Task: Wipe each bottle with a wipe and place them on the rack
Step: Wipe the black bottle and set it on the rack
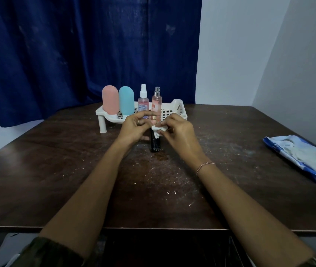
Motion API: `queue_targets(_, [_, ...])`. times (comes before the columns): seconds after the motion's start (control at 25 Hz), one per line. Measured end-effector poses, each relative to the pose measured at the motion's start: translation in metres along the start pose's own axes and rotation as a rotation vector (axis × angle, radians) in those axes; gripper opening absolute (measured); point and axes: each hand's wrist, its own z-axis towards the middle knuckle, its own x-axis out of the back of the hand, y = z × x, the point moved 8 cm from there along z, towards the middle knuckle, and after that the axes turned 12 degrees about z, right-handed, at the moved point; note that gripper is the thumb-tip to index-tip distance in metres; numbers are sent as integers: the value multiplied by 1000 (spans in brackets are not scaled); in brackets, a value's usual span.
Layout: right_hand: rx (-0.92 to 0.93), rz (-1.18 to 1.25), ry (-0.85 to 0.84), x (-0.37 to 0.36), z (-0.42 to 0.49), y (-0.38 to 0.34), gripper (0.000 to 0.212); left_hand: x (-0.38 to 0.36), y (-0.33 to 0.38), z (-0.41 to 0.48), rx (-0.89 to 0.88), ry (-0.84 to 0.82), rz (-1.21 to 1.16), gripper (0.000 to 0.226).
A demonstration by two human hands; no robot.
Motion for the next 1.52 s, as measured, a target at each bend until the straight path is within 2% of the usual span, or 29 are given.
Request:
queue_targets(0.04, [12,12,-75,-5,-1,-2,17,0,-1,0,3,6,-17,24])
queue_targets(0.16, [-12,3,-446,-29,-11,-4,16,2,-1,-1,22,21,-57,24])
queue_targets(0.2, [-14,-26,-473,-30,-11,-3,16,2,-1,-1,23,24,-65,25])
queue_targets(0.24, [-12,-51,-433,-27,-9,-2,16,1,-1,-1,22,27,-71,25])
queue_targets(0.36, [74,-185,-158,-9,0,-10,16,0,0,-1,15,34,-74,24])
queue_targets(0.44, [100,-178,-51,-3,2,-15,18,0,1,-1,16,36,-40,23])
queue_targets(0.52, [71,-115,-94,-5,2,-12,19,-1,1,-1,12,25,-49,24])
queue_targets(0.68, [-46,-10,-437,-19,-9,6,20,0,1,0,-3,37,-30,24])
queue_targets(0.76, [-64,-21,-494,-23,-12,11,22,-1,2,1,-24,32,-3,25])
queue_targets(0.84, [-63,3,-411,-18,-8,11,21,-3,4,1,-42,9,-14,26])
queue_targets(1.0, [-65,46,-66,6,0,11,18,-13,11,2,-110,-70,-30,25])
queue_targets(1.08, [-51,48,-4,9,-1,10,17,-17,10,3,-104,-86,-51,27])
queue_targets(1.16, [-78,65,-62,4,-4,11,18,-18,7,4,-69,-80,-86,25])
queue_targets(1.28, [-88,79,-282,-14,-10,11,18,-16,0,4,-12,-64,-154,24])
queue_targets(1.36, [-92,102,-354,-20,-13,10,18,-15,-3,5,6,-60,-201,28])
queue_targets(1.44, [-90,91,-360,-21,-12,9,19,-16,-3,5,14,-61,-244,31])
queue_targets(1.52, [-70,31,-255,-15,-8,7,18,-21,0,4,1,-76,-269,34])
